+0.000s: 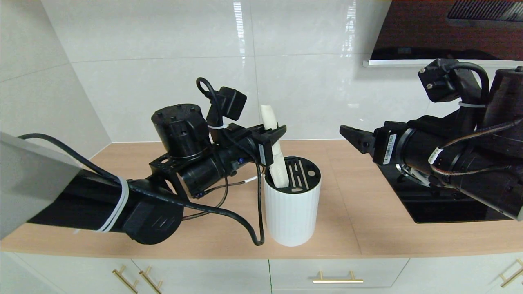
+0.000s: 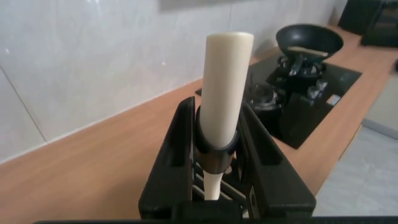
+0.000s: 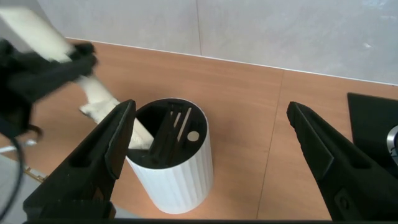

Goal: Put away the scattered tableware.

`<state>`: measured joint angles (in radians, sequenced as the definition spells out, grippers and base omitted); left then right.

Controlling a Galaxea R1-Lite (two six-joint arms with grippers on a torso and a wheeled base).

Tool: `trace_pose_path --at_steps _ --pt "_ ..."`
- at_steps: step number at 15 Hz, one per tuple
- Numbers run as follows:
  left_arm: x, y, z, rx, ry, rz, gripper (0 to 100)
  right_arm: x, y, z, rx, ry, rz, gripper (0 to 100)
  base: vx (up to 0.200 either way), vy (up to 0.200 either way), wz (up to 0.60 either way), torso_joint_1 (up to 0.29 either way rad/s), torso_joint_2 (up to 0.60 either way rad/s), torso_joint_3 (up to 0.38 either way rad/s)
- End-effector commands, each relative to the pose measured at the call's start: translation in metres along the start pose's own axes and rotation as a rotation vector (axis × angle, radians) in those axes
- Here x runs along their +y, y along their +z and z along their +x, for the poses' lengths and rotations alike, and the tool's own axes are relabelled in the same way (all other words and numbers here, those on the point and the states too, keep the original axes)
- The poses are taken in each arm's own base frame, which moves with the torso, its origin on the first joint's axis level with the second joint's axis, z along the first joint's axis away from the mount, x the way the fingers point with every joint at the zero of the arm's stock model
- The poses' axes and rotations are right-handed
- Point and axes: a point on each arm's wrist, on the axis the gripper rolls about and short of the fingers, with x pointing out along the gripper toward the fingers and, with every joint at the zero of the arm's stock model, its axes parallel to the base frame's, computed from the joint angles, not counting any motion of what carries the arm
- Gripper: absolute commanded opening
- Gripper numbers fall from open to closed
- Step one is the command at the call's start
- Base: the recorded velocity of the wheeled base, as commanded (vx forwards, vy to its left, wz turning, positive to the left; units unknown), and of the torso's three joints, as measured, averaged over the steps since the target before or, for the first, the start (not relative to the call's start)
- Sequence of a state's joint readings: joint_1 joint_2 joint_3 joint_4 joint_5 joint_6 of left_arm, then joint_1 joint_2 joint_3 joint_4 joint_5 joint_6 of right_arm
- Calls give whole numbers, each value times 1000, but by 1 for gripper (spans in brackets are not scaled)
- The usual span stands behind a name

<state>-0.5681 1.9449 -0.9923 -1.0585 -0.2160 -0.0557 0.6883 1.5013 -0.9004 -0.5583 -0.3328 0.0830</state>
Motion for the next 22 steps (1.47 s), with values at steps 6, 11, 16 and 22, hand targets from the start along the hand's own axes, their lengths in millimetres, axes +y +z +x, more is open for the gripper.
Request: trace_pose_path --at_steps 6,11,16,22 --pt "-2 -37 20 70 7 -19 0 0 0 0 0 -1 0 100 0 0 0 0 0 0" --pt "-1 -49 26 90 8 -24 0 0 0 0 0 -1 0 100 0 0 0 0 0 0" --pt "0 -55 28 102 11 -28 0 0 -1 0 3 -1 -1 100 0 0 0 0 0 0" --pt "-7 -38 26 20 17 -13 100 1 -1 0 3 0 -1 100 0 0 0 0 0 0"
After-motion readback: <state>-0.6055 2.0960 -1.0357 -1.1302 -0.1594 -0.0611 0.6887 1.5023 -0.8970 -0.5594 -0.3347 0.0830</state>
